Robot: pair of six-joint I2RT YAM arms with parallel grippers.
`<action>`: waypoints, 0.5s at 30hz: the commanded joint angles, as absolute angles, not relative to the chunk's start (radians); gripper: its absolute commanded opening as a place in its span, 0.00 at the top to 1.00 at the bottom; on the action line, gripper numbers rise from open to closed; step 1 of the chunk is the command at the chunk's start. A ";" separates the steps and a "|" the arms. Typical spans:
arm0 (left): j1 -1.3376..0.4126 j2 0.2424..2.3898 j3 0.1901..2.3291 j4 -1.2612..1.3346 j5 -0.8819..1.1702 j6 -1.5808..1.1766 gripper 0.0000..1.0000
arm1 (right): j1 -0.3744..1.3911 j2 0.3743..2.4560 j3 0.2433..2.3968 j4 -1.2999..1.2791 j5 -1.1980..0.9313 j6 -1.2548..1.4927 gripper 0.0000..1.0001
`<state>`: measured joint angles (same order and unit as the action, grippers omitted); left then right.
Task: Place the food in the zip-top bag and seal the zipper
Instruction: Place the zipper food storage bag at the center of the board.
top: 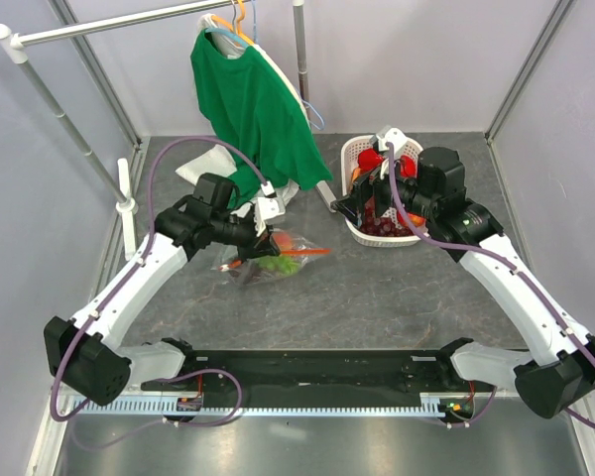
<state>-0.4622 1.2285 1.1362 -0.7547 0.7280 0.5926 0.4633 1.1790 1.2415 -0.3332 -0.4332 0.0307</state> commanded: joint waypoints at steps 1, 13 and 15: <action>-0.457 1.200 1.219 -0.644 0.773 0.482 0.98 | 0.462 1.166 1.243 -0.314 -0.448 0.049 0.02; -0.318 1.402 1.451 -0.448 0.733 0.495 0.98 | 0.439 1.215 1.262 -0.313 -0.443 0.055 0.02; -0.310 1.446 1.521 -0.446 0.742 0.506 0.98 | 0.433 1.215 1.262 -0.313 -0.445 0.055 0.02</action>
<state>-0.3531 1.3975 1.3762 -0.5961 0.7109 0.5114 0.4438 1.2179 1.2392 -0.3328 -0.4358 0.0414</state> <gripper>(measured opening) 0.028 0.979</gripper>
